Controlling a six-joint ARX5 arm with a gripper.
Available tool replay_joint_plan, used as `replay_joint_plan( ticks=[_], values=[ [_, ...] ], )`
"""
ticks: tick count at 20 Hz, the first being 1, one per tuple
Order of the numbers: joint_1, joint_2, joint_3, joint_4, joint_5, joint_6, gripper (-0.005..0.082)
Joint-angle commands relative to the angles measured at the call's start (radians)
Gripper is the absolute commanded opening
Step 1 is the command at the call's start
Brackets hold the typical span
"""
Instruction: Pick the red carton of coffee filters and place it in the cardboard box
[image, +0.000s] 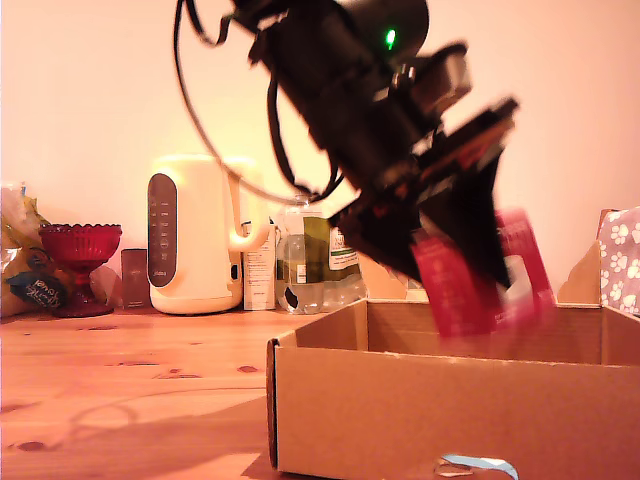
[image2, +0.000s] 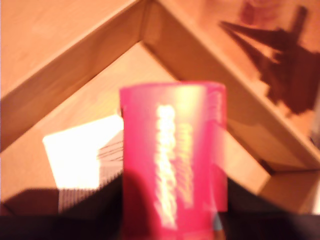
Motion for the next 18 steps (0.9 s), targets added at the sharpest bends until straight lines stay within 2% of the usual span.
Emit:
replay_joint_plan(
  ticks=[1,4,5,6,7,8,11,15,18],
  values=[
    [-0.003,0.017,0.030,-0.016,0.004,0.014,0.0602],
    [-0.001,-0.006,0.047,-0.039,-0.019,0.011,0.0496],
    [0.000,-0.020,0.047,-0.063,-0.045,0.012,0.0416],
    [0.004,-0.035,0.047,-0.096,-0.072,0.012,0.0287],
    [0.012,-0.053,0.047,-0.127,-0.085,0.012,0.0097],
    [0.021,-0.070,0.046,-0.142,-0.122,0.012,-0.0031],
    [0.061,-0.127,0.033,-0.109,-0.173,0.012,-0.0024],
    [0.164,-0.225,-0.071,0.012,-0.171,0.003,-0.0024],
    [0.260,-0.325,-0.214,0.133,-0.162,-0.027,-0.0024]
  ],
)
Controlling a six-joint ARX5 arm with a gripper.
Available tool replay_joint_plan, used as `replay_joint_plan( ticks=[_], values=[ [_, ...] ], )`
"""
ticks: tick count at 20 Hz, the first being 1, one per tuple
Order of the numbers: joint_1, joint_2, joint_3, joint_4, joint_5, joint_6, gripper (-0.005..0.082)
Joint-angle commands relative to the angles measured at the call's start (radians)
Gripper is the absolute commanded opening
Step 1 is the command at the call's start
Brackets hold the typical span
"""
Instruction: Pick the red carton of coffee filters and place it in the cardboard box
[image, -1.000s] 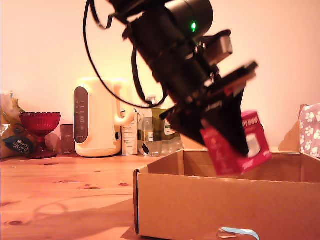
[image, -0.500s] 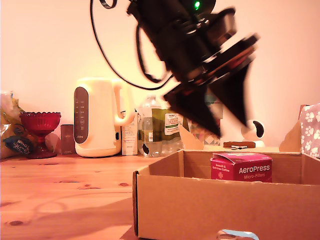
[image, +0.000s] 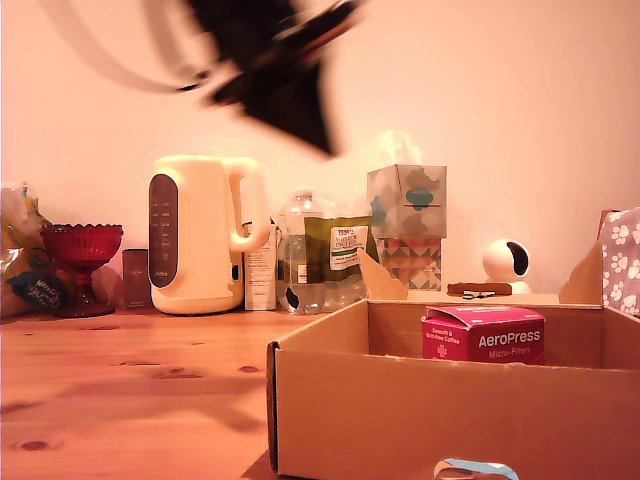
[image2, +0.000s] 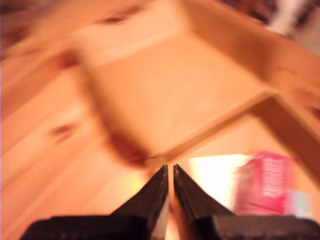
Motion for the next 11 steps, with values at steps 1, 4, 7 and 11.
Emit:
replay_joint_plan(
  ticks=[1,4,7,11],
  values=[
    [0.033,-0.047,-0.104,0.059,0.003,-0.032,-0.0024],
    [0.114,-0.200,-0.292,0.197,0.000,-0.080,-0.0024],
    [0.188,-0.409,-0.484,0.307,-0.035,-0.111,-0.0024],
    [0.270,-0.689,-0.668,0.320,-0.077,-0.137,-0.0024]
  ],
)
